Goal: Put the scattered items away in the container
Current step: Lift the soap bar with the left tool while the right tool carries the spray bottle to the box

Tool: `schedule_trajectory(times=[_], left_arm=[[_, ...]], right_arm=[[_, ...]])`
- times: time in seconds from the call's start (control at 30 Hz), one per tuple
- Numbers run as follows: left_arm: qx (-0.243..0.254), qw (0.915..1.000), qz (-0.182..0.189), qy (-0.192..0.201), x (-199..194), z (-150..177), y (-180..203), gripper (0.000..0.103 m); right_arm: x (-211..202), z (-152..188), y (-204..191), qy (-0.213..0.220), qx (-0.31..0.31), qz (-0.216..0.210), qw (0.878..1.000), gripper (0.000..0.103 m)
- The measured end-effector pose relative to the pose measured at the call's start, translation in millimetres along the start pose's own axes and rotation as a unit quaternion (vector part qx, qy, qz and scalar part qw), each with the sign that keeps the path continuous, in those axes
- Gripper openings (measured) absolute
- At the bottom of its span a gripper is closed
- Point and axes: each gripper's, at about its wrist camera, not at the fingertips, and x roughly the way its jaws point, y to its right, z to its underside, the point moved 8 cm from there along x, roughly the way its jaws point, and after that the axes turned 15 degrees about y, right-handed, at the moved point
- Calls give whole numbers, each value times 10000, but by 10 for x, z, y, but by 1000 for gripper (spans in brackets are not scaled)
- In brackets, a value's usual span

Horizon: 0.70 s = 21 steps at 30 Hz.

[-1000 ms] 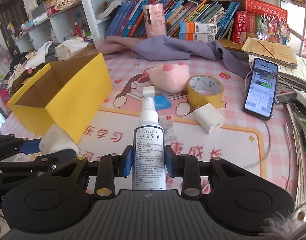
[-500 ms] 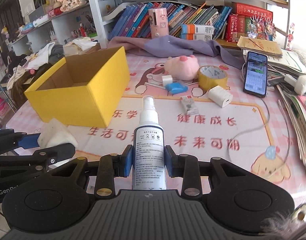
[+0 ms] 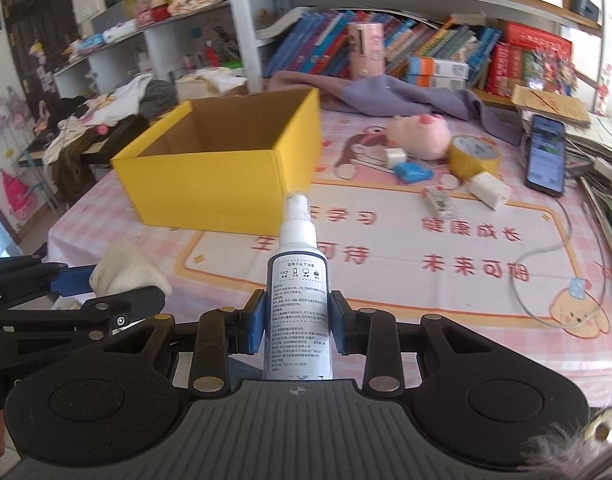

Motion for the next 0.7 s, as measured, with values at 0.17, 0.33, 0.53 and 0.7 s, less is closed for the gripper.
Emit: schedule_trajectory(times=[0.17,0.33,0.53,0.7], left_arm=[[-83,9997,-230,45,-92,28,-201,40],[-217,9986,-484,81,-164,47,-408,40],[-275,9974,-664,86,-211,54,-545,40],[-256,9970,-712,176,-224,11,-615,40]], right_arm=[[71,-30,-246,-1,-152,-249,9996,31],[174,-40,-468,-84,-322,-491,9982,31],[254,-74,-656,-91,-456,-690,9965,31],[308,-114,-725,-79,-522,-755,9957,31]])
